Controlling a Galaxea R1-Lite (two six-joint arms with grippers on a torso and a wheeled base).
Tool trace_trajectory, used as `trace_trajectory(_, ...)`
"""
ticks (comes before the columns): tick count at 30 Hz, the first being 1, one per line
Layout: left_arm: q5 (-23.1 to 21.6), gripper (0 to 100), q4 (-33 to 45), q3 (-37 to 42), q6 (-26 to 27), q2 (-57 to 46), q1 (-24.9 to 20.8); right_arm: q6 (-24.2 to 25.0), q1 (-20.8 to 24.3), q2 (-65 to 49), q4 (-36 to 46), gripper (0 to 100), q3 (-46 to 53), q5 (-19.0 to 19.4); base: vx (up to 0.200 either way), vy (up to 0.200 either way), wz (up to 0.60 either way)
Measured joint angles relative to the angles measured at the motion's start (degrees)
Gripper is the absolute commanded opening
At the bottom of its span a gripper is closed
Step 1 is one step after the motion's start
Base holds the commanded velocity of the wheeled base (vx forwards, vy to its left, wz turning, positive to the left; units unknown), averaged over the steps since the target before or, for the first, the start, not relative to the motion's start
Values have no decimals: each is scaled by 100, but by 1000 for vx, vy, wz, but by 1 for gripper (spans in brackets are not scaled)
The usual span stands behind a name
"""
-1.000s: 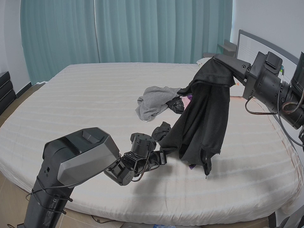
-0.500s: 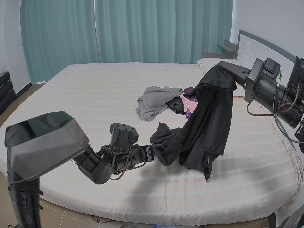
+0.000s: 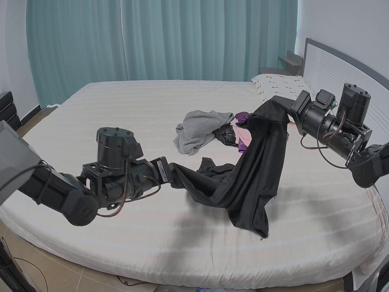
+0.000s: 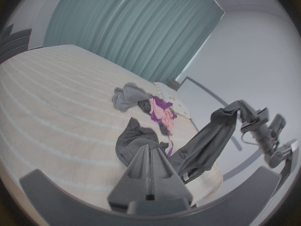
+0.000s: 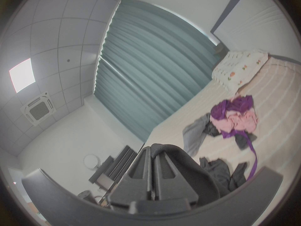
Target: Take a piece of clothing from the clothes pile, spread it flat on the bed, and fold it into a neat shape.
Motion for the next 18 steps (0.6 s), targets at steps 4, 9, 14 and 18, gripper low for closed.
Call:
trace_trajectory(4, 6, 0, 249, -199, -260, -466, 124, 0, -157, 88, -107, 0, -344, -183, 0, 0, 0)
trace_trajectory(9, 6, 0, 316, -251, -730, -783, 173, 22, -127, 94, -151, 0, -83, -200, 0, 0, 0)
trace_trajectory(14, 4, 0, 329, -50, -1220, -766, 118, 239, 258, 236, -330, 0, 529, -202, 0, 0, 0)
trace_trajectory(18, -5, 0, 329, 179, -1381, -617, 57, 397, 496, 455, -534, 0, 833, -211, 0, 0, 0)
